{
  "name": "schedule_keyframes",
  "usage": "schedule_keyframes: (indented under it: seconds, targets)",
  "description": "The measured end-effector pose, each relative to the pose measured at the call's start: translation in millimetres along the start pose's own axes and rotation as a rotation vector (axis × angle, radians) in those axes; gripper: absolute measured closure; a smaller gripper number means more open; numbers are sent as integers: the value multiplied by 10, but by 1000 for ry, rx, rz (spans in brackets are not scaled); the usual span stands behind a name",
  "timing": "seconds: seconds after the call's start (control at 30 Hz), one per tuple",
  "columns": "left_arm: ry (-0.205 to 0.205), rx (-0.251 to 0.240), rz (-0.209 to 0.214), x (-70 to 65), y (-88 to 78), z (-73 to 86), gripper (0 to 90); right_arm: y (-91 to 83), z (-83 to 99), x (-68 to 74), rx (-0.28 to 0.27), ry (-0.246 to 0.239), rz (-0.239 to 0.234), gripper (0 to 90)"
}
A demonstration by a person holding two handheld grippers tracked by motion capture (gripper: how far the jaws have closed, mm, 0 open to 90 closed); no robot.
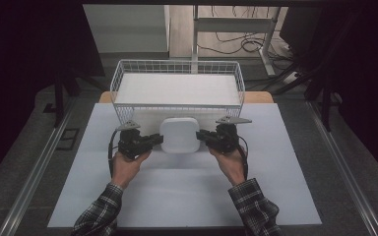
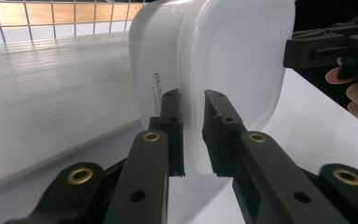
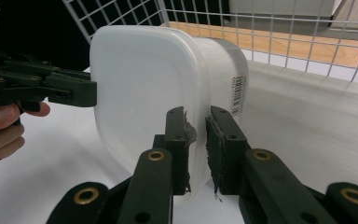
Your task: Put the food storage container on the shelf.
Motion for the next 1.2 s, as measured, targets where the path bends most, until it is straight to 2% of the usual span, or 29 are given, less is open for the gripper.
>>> schedule_keyframes:
  seconds: [0.2,0.4,0.57,0.63,0.7,0.73,0.87,0.97,1.0,1.03,1.1,1.17,1.2]
  targets:
    - [-20,17,2,89,114,-30,786,113,-29,-95,18,2,22,778]
    - [-46,48,-22,156,217,-13,782,220,50,-174,47,32,29,774]
    - [-68,63,-35,227,308,3,777,313,78,-212,67,36,46,769]
    - [-62,62,-38,249,344,7,775,356,89,-234,78,26,64,762]
    - [-65,40,-40,260,358,0,773,376,87,-250,77,23,80,750]
    - [-65,35,-41,261,364,-5,769,393,87,-263,66,40,74,745]
    - [-50,26,-54,301,402,-24,739,440,72,-257,59,37,99,711]
    - [-48,15,-78,333,430,-42,706,503,63,-271,70,63,104,675]
    - [-32,10,-104,342,440,-44,690,508,55,-272,57,64,118,714]
    - [-22,-1,-119,347,445,-49,699,531,47,-257,63,29,140,707]
    - [-26,-11,-129,353,463,-67,704,567,36,-226,55,5,161,705]
    - [4,-13,-157,346,491,-90,705,595,22,-215,42,-8,184,705]
    - [19,-8,-166,349,498,-101,706,609,13,-221,42,4,185,705]
Point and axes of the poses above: each handheld gripper's, and its own axes: y roughly forward along the jaws, z roughly out of its underside, x roughly to its left, the point moved 2 cm from there along y, roughly forward along the jaws, and after that the axes turned 11 degrees about z, right-handed, at the moved point
